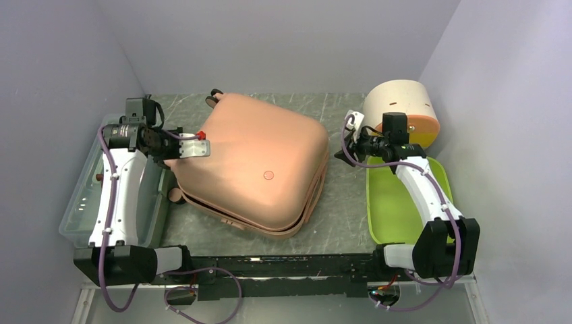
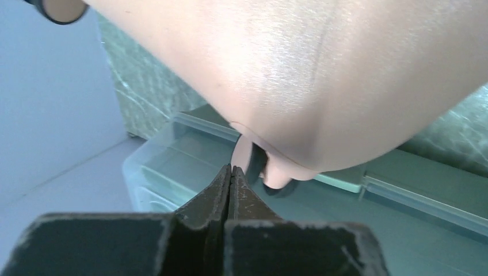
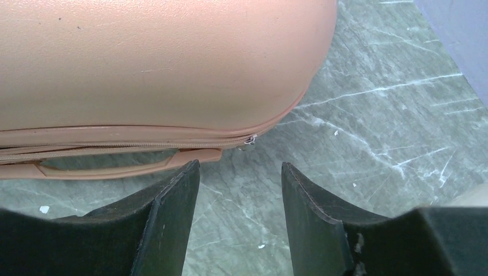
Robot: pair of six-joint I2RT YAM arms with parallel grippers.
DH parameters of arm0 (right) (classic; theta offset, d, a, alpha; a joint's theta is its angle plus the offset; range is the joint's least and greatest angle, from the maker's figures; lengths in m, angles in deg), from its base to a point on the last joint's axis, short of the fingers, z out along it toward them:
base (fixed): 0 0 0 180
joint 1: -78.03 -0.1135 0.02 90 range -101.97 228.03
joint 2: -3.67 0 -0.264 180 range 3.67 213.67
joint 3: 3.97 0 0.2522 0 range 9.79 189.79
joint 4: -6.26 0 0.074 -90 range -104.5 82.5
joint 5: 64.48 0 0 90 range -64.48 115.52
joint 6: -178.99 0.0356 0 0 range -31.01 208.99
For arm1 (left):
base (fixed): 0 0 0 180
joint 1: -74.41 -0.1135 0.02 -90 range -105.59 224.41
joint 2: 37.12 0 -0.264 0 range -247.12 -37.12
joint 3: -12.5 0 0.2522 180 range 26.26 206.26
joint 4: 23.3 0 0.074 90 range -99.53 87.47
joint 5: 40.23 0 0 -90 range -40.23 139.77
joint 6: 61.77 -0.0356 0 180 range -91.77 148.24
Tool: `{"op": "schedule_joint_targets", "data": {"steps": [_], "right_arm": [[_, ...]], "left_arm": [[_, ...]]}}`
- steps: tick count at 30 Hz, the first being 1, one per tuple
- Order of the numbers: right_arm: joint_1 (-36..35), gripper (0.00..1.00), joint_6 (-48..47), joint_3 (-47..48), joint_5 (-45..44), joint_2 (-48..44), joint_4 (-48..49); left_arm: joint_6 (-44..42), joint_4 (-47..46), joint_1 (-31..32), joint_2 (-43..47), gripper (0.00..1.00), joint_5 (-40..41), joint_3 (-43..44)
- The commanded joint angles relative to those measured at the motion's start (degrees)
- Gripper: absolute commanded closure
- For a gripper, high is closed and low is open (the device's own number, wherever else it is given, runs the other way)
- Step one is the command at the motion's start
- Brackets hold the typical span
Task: Open, take out, and arrange the luggage
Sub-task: Pick up the handle of the luggage, then pick up the wheels of luggage from the luggage.
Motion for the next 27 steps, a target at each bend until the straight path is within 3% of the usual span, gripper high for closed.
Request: {"op": "schedule_joint_targets", "data": {"steps": [1,7,8,10,13,14,15,20,27], "right_arm": [[0.52,0.43,0.13,0.67,2.68,-1.85,0.13],[0.48,0.43,-4.07,1.55,1.98,1.10,-2.95],[0.49,0.42,-4.86,1.77,1.46,1.91,-3.42],[0.53,0.42,-6.42,2.09,0.83,3.40,-3.82],[0.54,0.40,-9.31,1.89,1.27,5.13,-3.47],[0.45,0.40,-10.08,1.70,1.58,5.71,-3.20],[0.41,0.39,-10.78,1.71,2.43,6.26,-3.00],[0.40,0.39,-10.26,1.82,4.48,9.99,0.02],[0.46,0.41,-7.70,0.85,8.23,14.31,5.87]], "left_arm": [[0.05,-5.72,0.26,1.63,1.00,-1.13,0.13],[1.11,-8.00,0.24,2.77,1.00,-0.97,-0.98],[2.52,-8.14,0.23,3.12,0.90,-2.82,-0.32],[6.05,-8.28,0.35,3.78,0.59,-7.43,1.00],[13.25,-11.71,1.43,5.22,0.30,-12.20,1.66],[15.63,-13.17,1.85,5.78,0.13,-13.62,1.54],[18.76,-15.18,2.41,6.30,0.03,-14.65,1.27],[39.04,-29.73,4.77,6.88,0.00,-12.57,-0.81],[53.11,-33.15,6.01,4.70,0.00,-12.74,-0.35]]}}
